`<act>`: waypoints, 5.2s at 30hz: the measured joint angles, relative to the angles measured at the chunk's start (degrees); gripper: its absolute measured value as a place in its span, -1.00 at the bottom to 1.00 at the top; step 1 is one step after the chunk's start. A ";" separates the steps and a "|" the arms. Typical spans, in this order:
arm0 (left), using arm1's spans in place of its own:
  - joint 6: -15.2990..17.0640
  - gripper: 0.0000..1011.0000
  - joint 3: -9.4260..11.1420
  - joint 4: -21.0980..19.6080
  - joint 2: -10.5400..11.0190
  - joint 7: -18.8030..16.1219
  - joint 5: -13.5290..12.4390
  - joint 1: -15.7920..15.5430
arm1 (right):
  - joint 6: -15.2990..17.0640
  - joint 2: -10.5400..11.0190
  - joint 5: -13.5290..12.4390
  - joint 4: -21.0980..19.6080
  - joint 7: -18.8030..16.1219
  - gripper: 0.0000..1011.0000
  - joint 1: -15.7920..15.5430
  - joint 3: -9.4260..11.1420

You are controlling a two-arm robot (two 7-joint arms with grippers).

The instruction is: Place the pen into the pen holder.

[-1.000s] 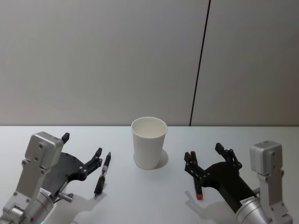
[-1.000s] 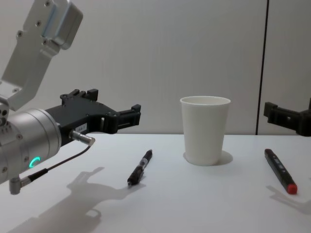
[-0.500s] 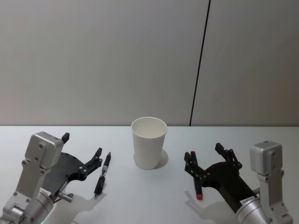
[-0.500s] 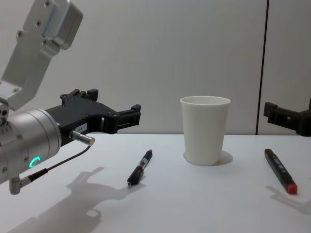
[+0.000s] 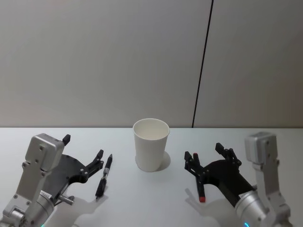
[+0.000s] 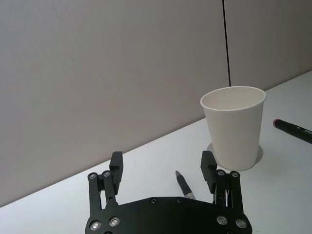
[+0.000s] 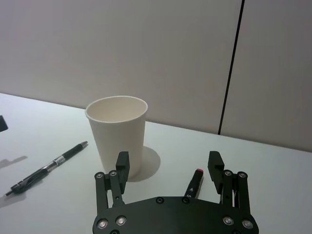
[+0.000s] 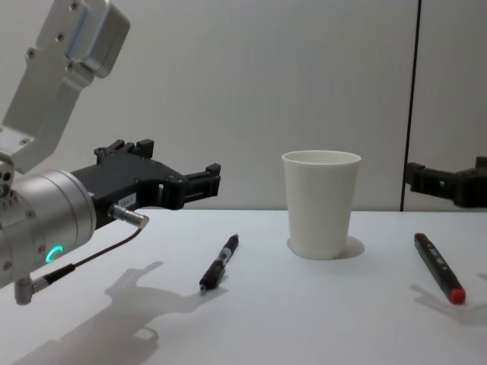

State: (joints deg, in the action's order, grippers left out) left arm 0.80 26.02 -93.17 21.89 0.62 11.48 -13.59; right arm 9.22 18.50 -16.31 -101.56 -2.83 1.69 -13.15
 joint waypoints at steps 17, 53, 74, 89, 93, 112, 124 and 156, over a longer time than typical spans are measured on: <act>0.00 0.98 0.00 0.00 0.00 0.00 0.00 0.00 | 21.54 -4.06 -1.45 0.13 5.43 0.98 8.55 1.75; 0.00 0.98 0.00 0.00 0.00 0.00 0.00 0.00 | 34.13 -8.22 -0.44 2.42 10.43 0.98 13.56 1.96; 0.00 0.98 0.00 0.00 0.00 0.00 0.00 0.00 | 35.04 -10.79 2.88 7.24 13.53 0.98 14.95 -0.01; 0.00 0.98 0.00 0.00 0.00 0.00 0.00 0.00 | 33.33 -12.30 4.14 11.85 13.91 0.98 15.74 -0.74; 0.00 0.98 0.00 0.00 0.00 0.00 0.00 0.00 | 32.81 -12.63 4.37 12.87 13.85 0.98 15.97 -0.90; 0.00 0.98 0.00 0.00 0.00 0.00 0.00 0.00 | 31.11 -13.57 5.50 15.82 13.12 0.98 16.94 -1.54; 0.00 0.98 0.00 0.00 0.00 0.00 0.00 0.00 | 30.80 -13.73 5.71 16.34 12.97 0.98 17.13 -1.66; 0.00 0.98 0.00 0.00 0.00 0.00 0.00 0.00 | 30.66 -13.49 6.32 17.03 12.30 0.98 17.17 -1.61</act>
State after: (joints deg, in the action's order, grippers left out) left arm 0.80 26.02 -93.17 21.89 0.63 11.48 -13.59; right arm 39.88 5.00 -9.99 -84.53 9.47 18.85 -14.77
